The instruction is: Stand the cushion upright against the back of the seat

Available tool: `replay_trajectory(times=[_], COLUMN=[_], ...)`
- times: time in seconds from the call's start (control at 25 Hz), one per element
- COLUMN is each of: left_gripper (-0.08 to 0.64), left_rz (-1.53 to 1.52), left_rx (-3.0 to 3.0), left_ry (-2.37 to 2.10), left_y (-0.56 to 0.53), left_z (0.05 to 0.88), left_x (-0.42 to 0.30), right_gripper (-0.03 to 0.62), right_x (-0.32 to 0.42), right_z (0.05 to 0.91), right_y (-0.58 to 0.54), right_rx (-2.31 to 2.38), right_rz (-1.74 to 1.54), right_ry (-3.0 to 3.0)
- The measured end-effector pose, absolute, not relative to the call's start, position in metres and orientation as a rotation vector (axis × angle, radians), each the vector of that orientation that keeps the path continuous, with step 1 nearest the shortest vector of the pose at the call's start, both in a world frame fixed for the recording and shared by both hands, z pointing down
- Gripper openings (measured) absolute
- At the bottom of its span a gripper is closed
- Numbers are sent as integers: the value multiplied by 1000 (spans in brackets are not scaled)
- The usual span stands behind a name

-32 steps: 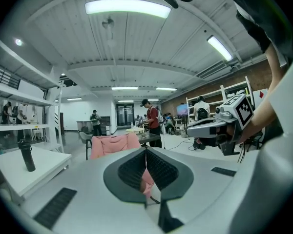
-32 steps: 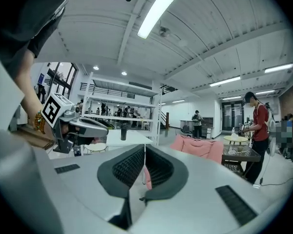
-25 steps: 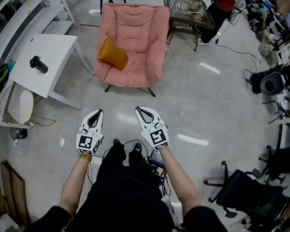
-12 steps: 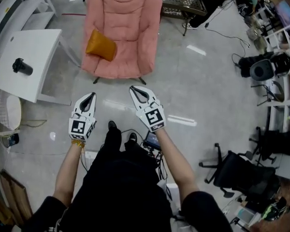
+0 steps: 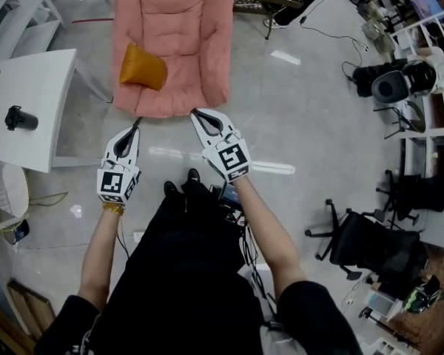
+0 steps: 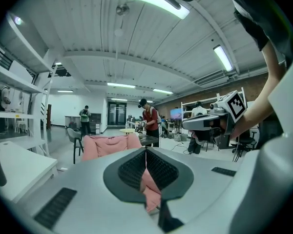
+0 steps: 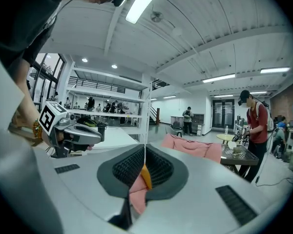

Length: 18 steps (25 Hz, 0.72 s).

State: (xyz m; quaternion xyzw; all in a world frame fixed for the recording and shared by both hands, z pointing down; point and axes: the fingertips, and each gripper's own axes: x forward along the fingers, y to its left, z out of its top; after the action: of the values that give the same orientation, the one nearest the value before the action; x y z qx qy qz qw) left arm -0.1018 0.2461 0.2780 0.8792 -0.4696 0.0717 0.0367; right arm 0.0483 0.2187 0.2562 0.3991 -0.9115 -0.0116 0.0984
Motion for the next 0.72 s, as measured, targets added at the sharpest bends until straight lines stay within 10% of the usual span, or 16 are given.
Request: replay_trajectory(times=[0.72], left_gripper=[14], left_rz=[414], left_rx=[2469], left_ry=[-1541], left_y=[127], left_z=[340], left_x=[-55], right_gripper=[17], right_x=[93], right_z=[314], right_y=[59], right_rx=[986], right_rz=[39], right_ry=[-2816])
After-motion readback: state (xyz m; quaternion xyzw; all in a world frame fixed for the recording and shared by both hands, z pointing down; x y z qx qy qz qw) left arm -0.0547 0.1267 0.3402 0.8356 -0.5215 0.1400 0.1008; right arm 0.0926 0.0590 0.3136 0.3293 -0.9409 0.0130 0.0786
